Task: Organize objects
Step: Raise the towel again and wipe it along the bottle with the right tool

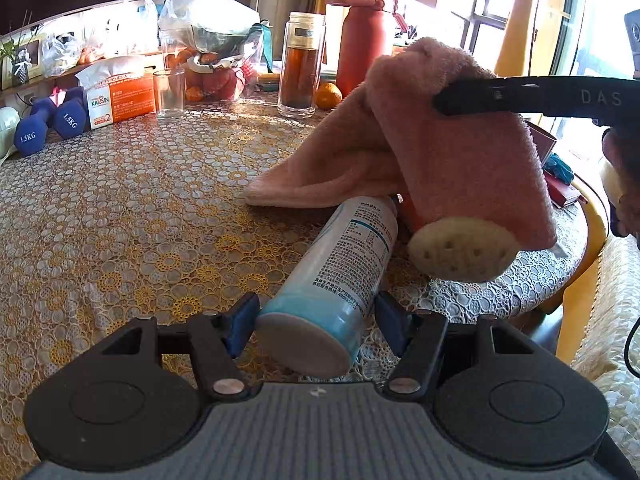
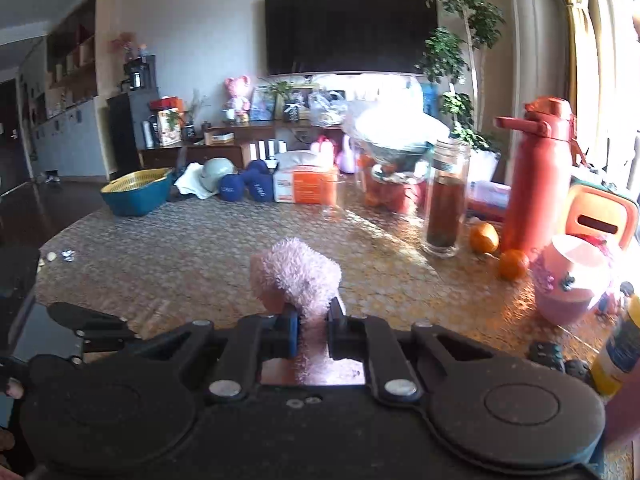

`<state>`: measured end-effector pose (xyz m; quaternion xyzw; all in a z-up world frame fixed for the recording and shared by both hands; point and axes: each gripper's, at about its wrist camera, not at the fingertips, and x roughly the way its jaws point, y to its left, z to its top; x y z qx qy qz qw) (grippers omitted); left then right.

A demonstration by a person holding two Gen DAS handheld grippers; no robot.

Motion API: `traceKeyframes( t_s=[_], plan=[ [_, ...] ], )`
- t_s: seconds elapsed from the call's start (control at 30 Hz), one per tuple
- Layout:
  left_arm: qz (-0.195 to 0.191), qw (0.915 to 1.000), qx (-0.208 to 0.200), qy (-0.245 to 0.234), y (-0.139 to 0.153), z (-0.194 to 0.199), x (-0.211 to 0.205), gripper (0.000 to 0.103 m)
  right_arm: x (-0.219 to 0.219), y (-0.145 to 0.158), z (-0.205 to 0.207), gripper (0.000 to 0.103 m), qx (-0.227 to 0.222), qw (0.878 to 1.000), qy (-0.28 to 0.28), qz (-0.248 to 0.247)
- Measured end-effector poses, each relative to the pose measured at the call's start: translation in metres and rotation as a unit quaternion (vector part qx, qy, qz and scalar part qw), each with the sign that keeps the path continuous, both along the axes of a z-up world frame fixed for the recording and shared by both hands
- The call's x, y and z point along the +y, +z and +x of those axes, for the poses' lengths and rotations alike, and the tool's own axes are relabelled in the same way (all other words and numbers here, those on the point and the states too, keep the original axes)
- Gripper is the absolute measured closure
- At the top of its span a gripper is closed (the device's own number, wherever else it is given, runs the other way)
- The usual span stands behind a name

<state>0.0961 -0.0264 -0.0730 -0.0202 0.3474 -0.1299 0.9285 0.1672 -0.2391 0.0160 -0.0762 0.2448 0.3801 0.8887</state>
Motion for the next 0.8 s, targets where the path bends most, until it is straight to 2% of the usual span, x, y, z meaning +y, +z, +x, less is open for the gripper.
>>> traceKeyframes(
  t_s=[0.17,0.3,0.47,0.63,0.7,0.8],
  plan=[
    [0.002,1.0000,-0.001,0.000,0.000,-0.001,0.000,0.040,0.034,-0.005,-0.010,0.091,0.012,0.998,0.057,-0.005],
    [0.002,1.0000,-0.002,0.000,0.000,-0.001,0.000,0.040,0.057,-0.013,-0.015,0.092,0.051,0.992,0.112,-0.006],
    [0.010,0.9999,-0.008,-0.002,0.000,-0.003,-0.003,0.040,0.078,-0.027,-0.017,0.091,0.116,0.977,0.180,-0.009],
    [0.022,0.9996,-0.014,-0.005,0.000,-0.005,-0.006,0.040,0.085,-0.042,0.000,0.091,0.194,0.963,0.189,0.006],
    [0.022,0.9996,-0.015,-0.005,-0.001,-0.005,-0.006,0.040,0.084,-0.046,0.007,0.092,0.209,0.960,0.185,0.016],
    [0.027,0.9994,-0.018,-0.007,-0.001,-0.005,-0.007,0.040,0.081,-0.048,0.015,0.092,0.211,0.963,0.167,0.018]
  ],
)
